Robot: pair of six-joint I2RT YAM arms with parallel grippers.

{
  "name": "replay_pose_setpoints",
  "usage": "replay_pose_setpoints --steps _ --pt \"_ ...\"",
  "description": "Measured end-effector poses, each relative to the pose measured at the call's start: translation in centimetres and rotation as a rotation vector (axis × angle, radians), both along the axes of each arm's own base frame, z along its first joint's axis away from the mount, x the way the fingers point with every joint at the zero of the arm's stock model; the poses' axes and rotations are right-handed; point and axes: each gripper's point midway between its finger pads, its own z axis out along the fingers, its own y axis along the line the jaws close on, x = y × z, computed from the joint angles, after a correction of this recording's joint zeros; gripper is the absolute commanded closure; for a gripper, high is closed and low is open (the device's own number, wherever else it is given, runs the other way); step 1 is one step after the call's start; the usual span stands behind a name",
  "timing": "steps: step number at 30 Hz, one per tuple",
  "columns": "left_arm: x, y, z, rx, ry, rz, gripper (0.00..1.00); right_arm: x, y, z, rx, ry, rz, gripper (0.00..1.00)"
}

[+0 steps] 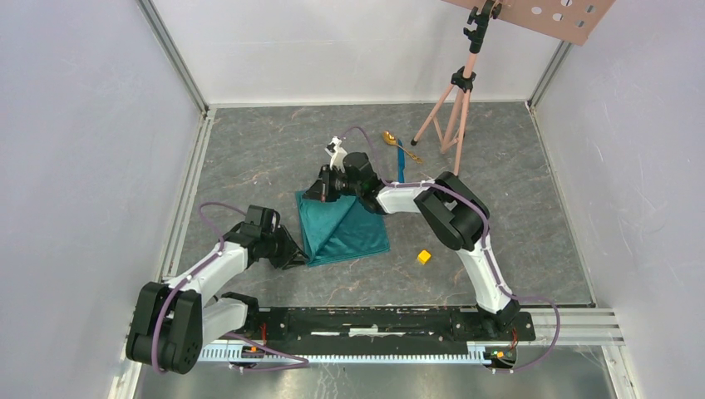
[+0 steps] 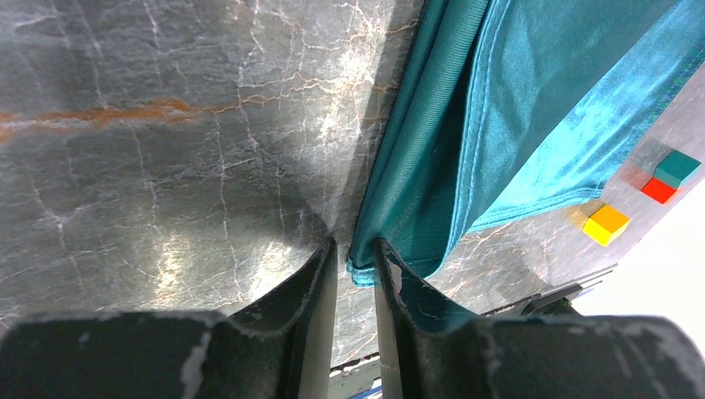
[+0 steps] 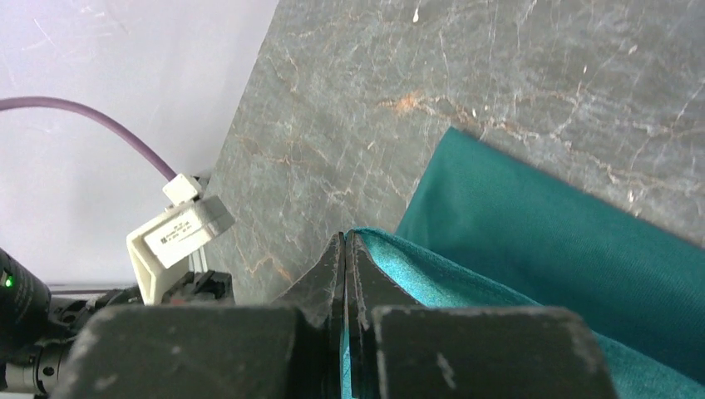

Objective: Fold the napkin into a case and place the utensils inside
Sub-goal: Fold the top corner of the square-folded napkin at the center of the board.

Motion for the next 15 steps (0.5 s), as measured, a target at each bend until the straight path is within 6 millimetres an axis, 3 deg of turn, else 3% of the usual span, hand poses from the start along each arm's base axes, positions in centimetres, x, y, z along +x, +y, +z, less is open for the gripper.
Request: replay_pose_setpoints --steps 15 --pt "-0.4 0.1 0.1 0.0 -0.003 0.008 0.74 2.1 1.5 -0.1 0.002 -0.014 -0.023 1.0"
